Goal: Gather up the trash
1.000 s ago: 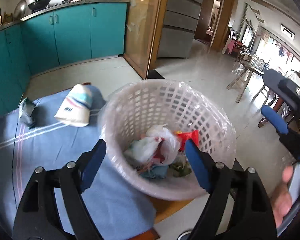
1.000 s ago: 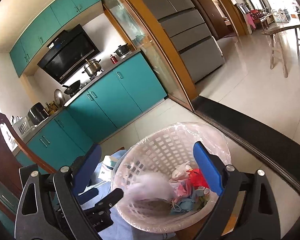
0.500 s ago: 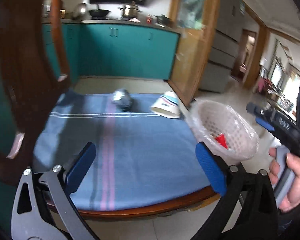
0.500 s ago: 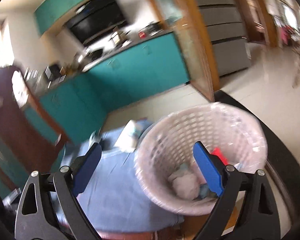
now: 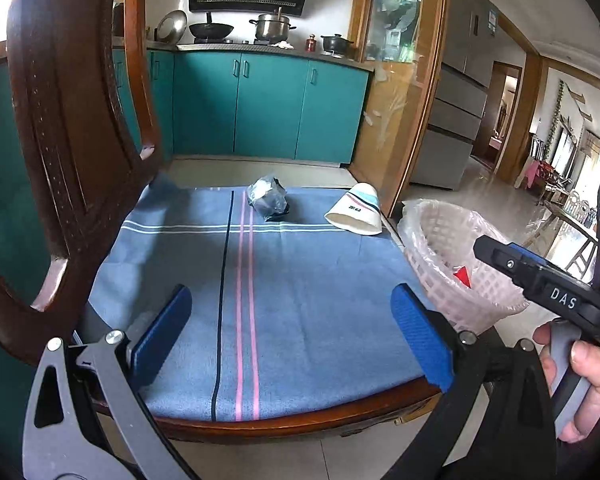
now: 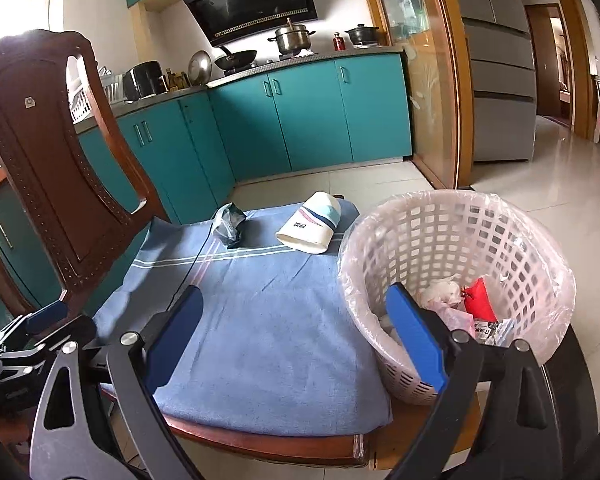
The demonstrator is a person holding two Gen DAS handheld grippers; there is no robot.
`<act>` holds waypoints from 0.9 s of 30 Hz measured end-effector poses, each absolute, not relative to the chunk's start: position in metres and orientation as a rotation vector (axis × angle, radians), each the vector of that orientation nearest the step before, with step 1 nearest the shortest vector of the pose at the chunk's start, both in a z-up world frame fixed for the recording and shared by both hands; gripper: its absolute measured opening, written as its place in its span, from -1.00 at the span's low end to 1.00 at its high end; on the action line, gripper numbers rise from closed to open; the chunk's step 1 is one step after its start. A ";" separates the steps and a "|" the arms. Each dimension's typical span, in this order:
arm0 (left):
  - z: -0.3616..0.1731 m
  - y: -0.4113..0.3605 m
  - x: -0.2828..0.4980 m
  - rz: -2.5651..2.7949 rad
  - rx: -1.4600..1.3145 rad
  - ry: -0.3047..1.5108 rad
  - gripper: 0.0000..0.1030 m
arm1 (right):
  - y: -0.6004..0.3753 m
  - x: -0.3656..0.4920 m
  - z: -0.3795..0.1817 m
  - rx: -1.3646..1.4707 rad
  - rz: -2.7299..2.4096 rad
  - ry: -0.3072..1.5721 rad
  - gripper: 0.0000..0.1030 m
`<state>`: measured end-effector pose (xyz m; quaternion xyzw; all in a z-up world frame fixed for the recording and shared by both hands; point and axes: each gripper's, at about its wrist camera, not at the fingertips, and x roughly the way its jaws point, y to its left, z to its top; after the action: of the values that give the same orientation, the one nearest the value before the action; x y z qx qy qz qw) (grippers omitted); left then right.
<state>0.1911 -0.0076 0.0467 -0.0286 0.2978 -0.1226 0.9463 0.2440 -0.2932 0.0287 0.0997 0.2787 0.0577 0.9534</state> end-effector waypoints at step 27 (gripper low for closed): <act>0.040 0.018 0.224 -0.245 -0.153 0.647 0.93 | -0.296 0.506 -0.028 0.377 -0.030 1.017 0.48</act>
<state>0.2239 0.0175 0.0396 -0.0750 0.3166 -0.1201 0.9379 0.5063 -0.2965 -0.0285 0.1792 0.4840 -0.0141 0.8564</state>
